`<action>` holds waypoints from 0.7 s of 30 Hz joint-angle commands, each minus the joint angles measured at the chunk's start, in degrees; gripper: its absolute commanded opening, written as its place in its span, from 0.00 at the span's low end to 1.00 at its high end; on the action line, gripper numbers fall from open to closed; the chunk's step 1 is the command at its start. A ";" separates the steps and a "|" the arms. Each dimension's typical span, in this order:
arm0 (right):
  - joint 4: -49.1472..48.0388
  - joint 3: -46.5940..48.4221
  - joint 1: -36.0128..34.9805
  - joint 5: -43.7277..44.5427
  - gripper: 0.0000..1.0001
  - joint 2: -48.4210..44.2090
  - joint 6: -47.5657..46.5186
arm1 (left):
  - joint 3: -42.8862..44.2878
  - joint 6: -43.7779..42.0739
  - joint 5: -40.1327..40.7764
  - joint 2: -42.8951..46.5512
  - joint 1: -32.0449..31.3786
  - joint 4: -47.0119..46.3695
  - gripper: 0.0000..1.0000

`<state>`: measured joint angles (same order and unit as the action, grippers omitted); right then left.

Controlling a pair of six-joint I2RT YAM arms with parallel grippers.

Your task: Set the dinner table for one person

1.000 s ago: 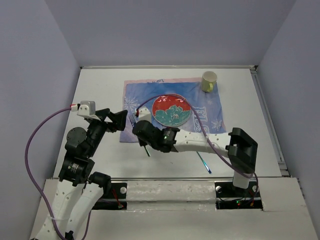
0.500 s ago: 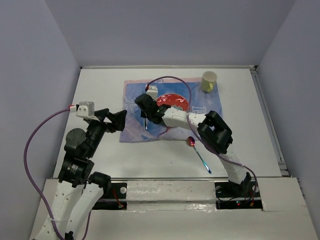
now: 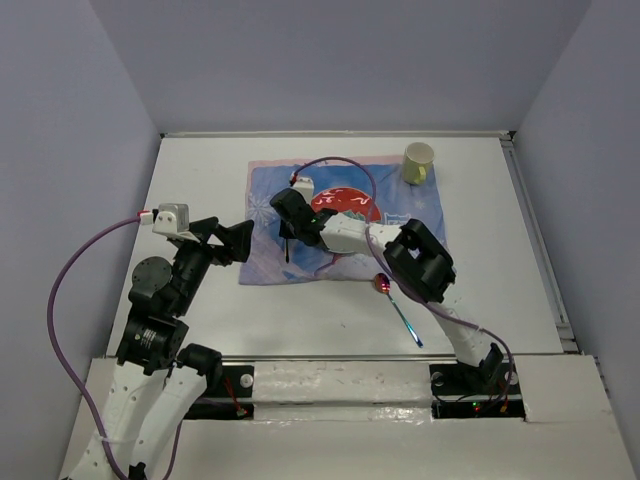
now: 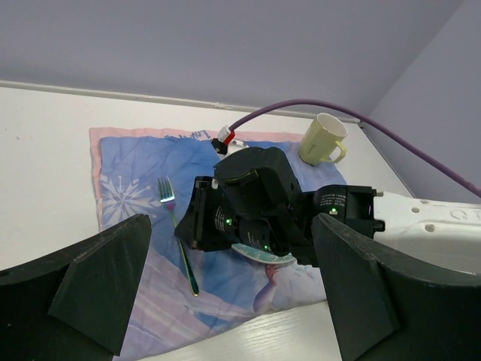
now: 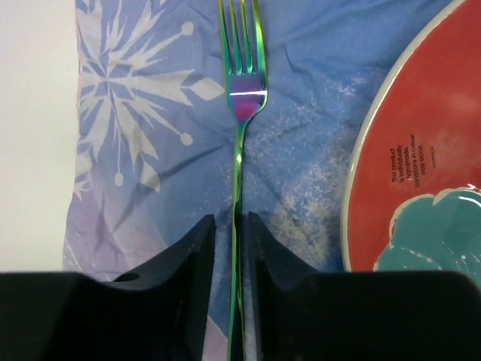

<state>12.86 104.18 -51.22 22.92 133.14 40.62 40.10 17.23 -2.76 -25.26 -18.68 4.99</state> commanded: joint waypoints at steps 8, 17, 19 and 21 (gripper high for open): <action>-1.35 3.75 0.77 -0.15 0.39 -3.93 -1.68 | 0.16 -0.01 -0.22 -0.23 -0.31 -2.18 0.99; -4.95 -20.56 0.77 -5.69 0.38 -30.89 -11.44 | -0.02 -0.01 -0.66 -0.06 -0.40 -2.53 0.99; -2.77 -29.25 0.77 -6.13 0.38 -37.40 -11.27 | -0.02 0.08 -1.19 -0.23 -0.40 -2.71 0.99; 2.48 -41.74 0.77 -5.00 0.39 -46.95 -8.99 | -0.02 -0.01 -1.19 0.03 -0.66 -2.71 0.99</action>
<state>9.67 77.54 -50.65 18.00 97.86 32.05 40.10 17.26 -2.92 -25.28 -18.79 4.97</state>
